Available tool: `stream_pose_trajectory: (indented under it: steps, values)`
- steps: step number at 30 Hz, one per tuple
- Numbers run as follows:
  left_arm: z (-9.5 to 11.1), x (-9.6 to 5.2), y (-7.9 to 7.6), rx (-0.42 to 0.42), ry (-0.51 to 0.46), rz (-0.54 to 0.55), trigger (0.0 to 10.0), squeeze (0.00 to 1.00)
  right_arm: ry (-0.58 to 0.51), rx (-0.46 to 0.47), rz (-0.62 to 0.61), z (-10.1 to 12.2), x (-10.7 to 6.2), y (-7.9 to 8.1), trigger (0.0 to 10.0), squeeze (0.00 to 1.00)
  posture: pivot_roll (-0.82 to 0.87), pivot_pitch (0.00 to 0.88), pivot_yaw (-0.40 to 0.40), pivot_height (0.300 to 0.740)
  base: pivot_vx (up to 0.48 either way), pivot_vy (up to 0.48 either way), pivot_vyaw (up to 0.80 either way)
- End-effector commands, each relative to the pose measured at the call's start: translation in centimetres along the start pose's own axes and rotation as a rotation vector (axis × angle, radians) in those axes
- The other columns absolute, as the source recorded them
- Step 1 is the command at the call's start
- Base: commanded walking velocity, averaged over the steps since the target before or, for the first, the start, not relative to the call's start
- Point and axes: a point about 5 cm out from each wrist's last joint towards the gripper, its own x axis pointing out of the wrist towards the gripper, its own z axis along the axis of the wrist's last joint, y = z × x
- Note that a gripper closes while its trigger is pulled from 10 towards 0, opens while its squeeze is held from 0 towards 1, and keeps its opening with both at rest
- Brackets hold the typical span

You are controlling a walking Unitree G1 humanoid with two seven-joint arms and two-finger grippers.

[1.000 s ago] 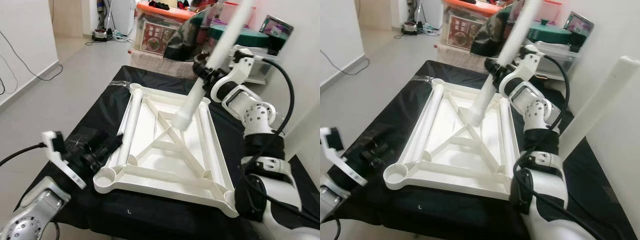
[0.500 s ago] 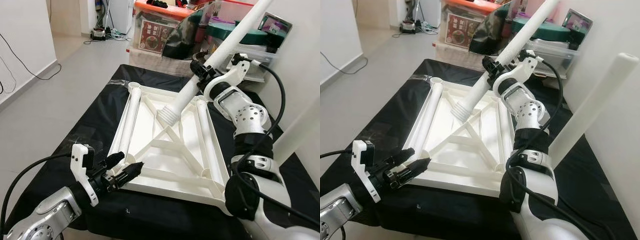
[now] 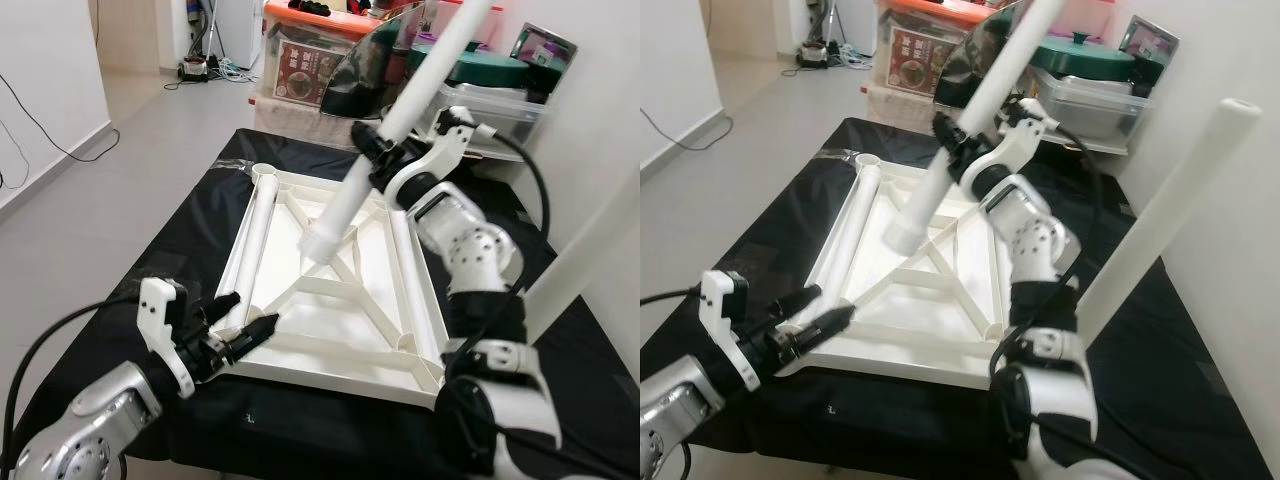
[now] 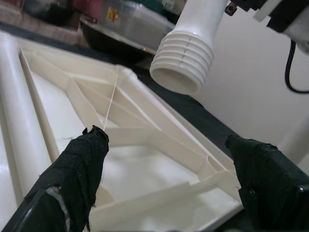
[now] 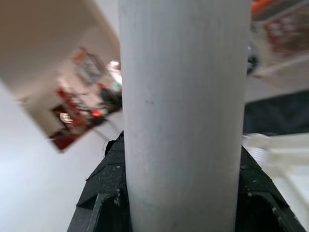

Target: Building children table

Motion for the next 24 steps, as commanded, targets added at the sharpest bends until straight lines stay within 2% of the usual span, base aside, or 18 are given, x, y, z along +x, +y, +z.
stream_pose_trajectory:
  steps: [1,3,4,10,13,24]
  values:
    - [-0.3,0.0,-0.2,-0.011,0.013,-0.016,10.0,0.0,-0.041,0.02,0.198,0.4,-0.8,2.0,0.0,0.0,0.13,0.0,-0.163,0.74,0.0,0.0,0.0]
    - [-0.3,0.0,-0.3,-0.012,0.015,-0.025,10.0,0.0,-0.033,0.02,0.247,0.3,-1.1,2.3,0.0,0.0,0.13,0.0,-0.163,0.74,0.0,0.0,0.0]
    - [-0.4,0.0,-0.6,-0.017,0.02,-0.042,10.0,0.0,-0.003,0.009,0.315,-0.2,-1.4,2.7,0.0,0.0,0.14,0.0,-0.166,0.74,0.0,0.0,0.0]
    - [-0.4,0.0,-0.8,-0.016,0.026,-0.059,10.0,0.0,0.025,-0.003,0.347,-0.8,-1.7,2.9,0.0,0.0,0.14,0.0,-0.167,0.74,0.0,0.0,0.0]
    - [-0.5,0.1,-1.0,-0.008,0.038,-0.075,10.0,0.0,0.067,-0.03,0.394,-2.0,-2.0,3.4,0.0,0.0,0.15,0.0,-0.171,0.74,0.0,0.0,0.0]
    - [-0.6,0.5,-1.4,0.021,0.061,-0.097,10.0,0.0,0.092,-0.06,0.41,-2.6,-2.3,3.4,0.0,0.0,0.14,0.0,-0.166,0.74,0.0,0.0,0.0]
